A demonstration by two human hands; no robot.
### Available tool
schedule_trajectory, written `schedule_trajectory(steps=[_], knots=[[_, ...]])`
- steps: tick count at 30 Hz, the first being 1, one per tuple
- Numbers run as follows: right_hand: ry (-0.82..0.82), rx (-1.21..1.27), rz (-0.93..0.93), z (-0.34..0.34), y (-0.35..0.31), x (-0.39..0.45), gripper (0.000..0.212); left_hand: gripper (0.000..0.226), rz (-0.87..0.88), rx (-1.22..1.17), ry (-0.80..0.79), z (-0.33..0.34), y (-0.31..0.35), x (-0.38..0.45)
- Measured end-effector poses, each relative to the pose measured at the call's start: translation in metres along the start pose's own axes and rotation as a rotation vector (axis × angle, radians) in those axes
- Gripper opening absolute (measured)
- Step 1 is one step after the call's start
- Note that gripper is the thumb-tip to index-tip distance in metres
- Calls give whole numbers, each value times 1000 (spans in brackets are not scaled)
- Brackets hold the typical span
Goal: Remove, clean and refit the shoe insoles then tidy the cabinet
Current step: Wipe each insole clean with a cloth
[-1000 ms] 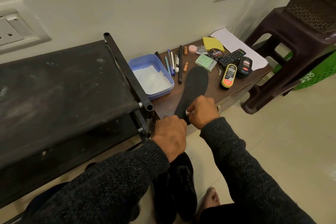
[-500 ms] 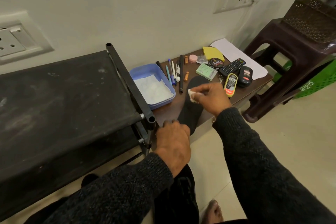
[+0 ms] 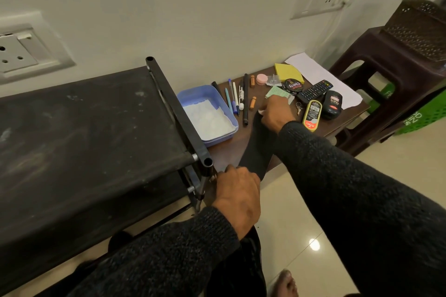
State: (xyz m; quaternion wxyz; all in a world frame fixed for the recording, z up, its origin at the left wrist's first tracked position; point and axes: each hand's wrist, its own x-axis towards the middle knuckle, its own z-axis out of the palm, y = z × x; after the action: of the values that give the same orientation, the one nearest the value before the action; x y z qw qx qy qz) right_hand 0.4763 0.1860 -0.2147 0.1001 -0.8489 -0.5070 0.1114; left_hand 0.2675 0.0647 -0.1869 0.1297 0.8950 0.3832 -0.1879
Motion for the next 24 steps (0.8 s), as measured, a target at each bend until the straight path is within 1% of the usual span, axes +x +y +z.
schedule_trajectory(steps=[3,5,11,14,18,19,20,22,23,24], knots=[[-69,-15,-151,2,4,-19,35,43,-5,-11,-8,-4,1,-2],[-74,-21,-245,6,9,-32,37,42,-5,-13,-1,-6,3,-3],[-117,-86,-402,6,10,-68,29,40,-14,-2,14,-11,7,-9],[-156,-69,-408,4,7,-86,30,41,-29,20,8,-13,12,-10],[-187,-25,-460,5,4,-108,30,40,-40,21,0,-13,13,-10],[-224,-9,-463,2,5,-111,30,40,-37,14,6,-13,12,-9],[-300,7,-451,-3,6,-112,30,40,-33,5,9,-13,11,-8],[-520,81,-371,-19,11,-107,27,40,-29,-16,15,-14,9,-6],[-596,150,-310,-27,14,-100,25,40,-26,-20,14,-15,8,-5],[-582,208,-257,-32,18,-91,24,41,-22,-19,7,-17,8,-4]])
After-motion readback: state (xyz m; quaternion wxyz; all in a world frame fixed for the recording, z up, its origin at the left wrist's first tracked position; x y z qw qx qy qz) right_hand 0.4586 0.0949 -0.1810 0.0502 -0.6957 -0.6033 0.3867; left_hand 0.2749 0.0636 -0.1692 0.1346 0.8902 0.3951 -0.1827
